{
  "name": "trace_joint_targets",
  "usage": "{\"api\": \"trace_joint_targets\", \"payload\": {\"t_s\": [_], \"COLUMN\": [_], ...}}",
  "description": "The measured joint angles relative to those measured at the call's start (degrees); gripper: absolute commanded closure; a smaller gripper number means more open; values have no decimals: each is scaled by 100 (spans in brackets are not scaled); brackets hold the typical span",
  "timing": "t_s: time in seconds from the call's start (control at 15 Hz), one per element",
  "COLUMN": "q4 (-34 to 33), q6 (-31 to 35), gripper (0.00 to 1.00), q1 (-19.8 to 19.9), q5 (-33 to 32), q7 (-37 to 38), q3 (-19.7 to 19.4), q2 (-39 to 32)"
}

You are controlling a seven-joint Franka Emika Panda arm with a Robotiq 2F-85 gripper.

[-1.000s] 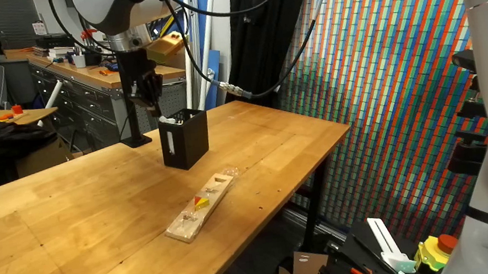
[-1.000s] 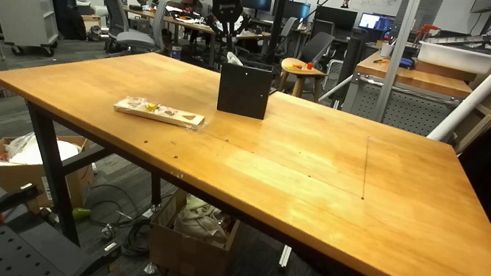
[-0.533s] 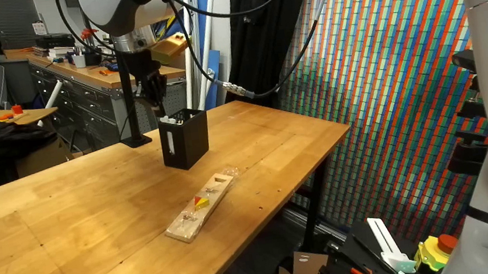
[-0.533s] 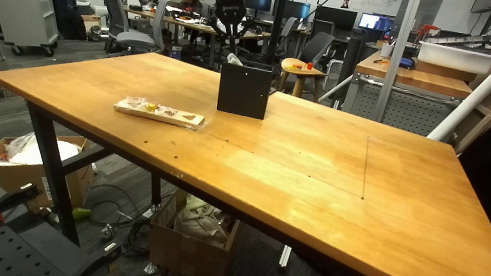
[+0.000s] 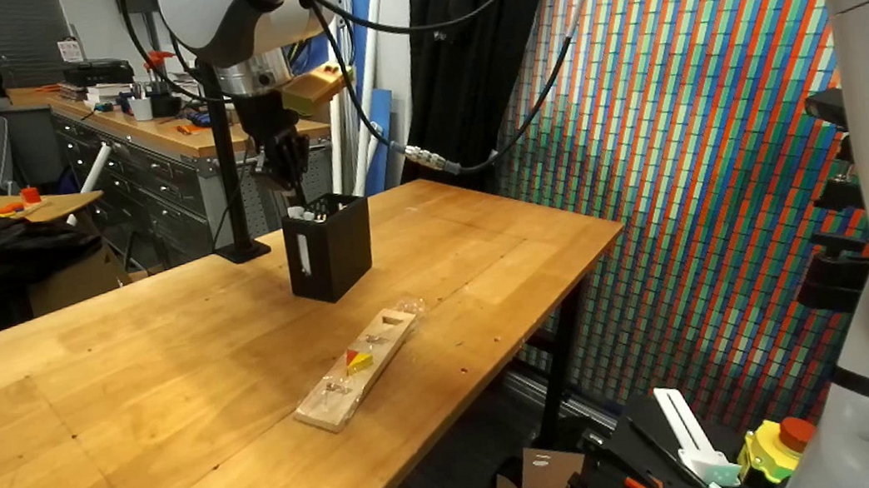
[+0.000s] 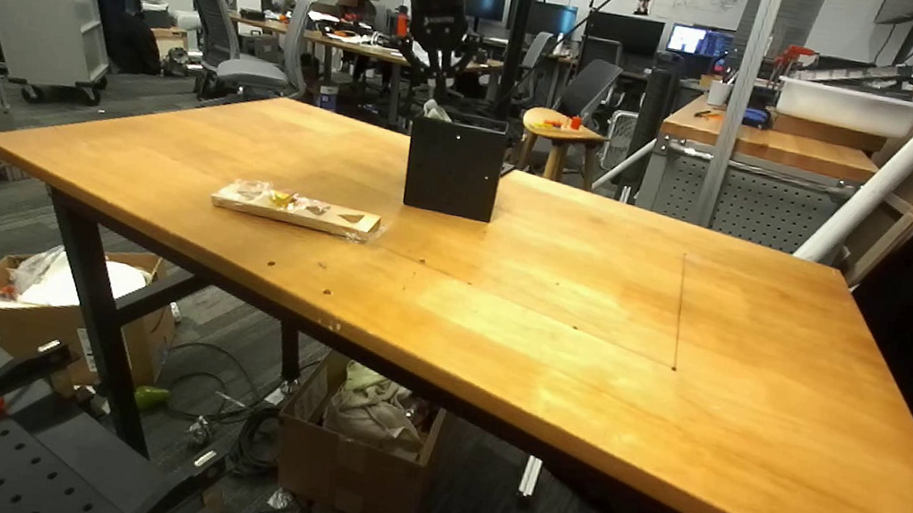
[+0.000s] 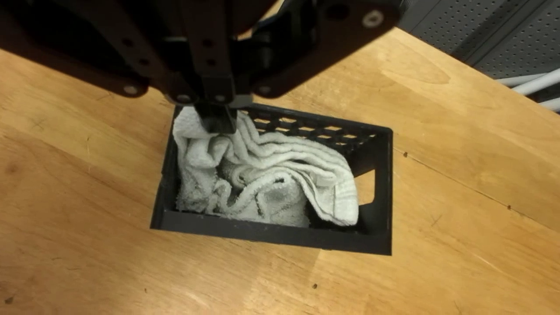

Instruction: Put the white cloth inside the black object

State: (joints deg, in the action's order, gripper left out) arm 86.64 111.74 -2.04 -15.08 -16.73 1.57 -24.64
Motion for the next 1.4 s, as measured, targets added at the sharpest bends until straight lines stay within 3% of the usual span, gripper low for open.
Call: {"api": "trace_joint_targets", "payload": {"t_s": [1.4], "q4": [302], "q6": [3], "gripper": [100], "q1": [-188], "q5": [-31], "q7": [68], "q3": [34], "q2": [231]}}
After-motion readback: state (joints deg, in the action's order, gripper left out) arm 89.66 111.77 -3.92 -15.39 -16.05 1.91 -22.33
